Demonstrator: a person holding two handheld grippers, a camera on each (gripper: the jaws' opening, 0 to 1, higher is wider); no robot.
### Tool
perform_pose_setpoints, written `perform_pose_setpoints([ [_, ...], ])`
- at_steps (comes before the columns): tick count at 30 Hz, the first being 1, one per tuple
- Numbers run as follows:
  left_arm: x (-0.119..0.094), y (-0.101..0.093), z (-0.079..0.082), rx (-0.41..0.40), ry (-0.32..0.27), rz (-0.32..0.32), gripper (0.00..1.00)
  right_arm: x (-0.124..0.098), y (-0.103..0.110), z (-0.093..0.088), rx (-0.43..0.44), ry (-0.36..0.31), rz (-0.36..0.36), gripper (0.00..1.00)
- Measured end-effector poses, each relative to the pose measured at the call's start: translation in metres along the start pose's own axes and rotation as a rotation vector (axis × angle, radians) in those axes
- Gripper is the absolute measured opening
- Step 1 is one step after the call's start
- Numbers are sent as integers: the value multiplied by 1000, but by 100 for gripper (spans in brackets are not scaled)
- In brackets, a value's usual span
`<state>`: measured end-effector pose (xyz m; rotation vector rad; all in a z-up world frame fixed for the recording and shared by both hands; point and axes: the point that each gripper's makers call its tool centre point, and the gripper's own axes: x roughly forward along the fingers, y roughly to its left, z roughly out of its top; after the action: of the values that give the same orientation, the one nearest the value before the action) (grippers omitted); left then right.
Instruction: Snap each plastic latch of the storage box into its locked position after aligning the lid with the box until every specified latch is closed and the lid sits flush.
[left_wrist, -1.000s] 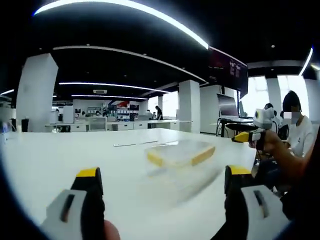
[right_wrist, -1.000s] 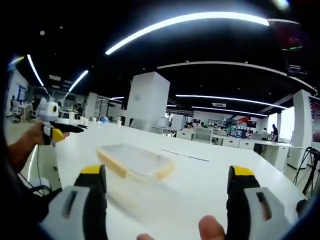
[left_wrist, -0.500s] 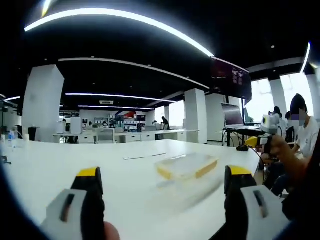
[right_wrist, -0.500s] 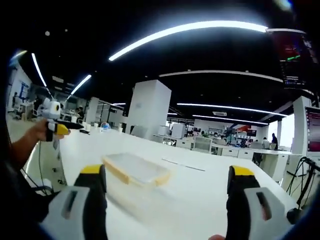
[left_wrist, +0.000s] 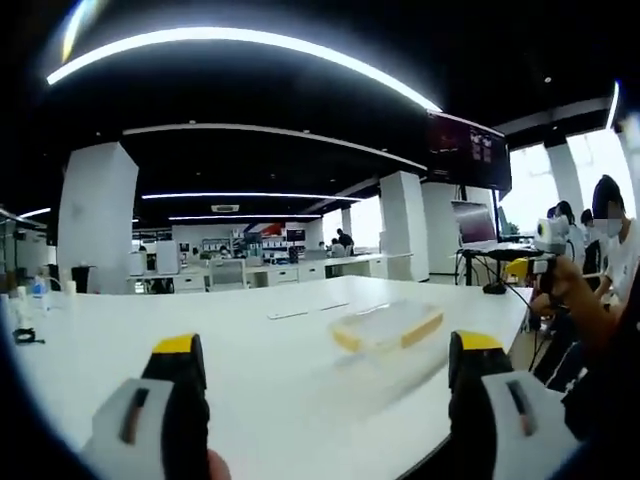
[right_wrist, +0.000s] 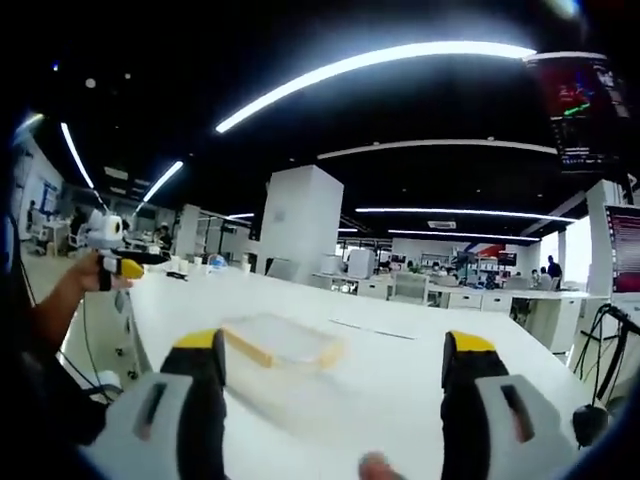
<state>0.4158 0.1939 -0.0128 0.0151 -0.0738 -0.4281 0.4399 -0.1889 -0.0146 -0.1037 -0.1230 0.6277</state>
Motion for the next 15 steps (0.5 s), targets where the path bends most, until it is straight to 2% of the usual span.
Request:
perform_pose_setpoints([
  [1,-2,0,-1,11,5,8,100,-3,-3,-4,1,26,-18,88],
  [5,-4,-1,-7,61,45,24,100,-10,-3,-7,12,43,-19,94],
  [8,-4,-5,-8,40,40,1,100,-13,-4,-8,9,45,-27,100],
  [15,-5,-11,-10,32,35,-26,100,-18,-1,-8,6,59,-5,100],
])
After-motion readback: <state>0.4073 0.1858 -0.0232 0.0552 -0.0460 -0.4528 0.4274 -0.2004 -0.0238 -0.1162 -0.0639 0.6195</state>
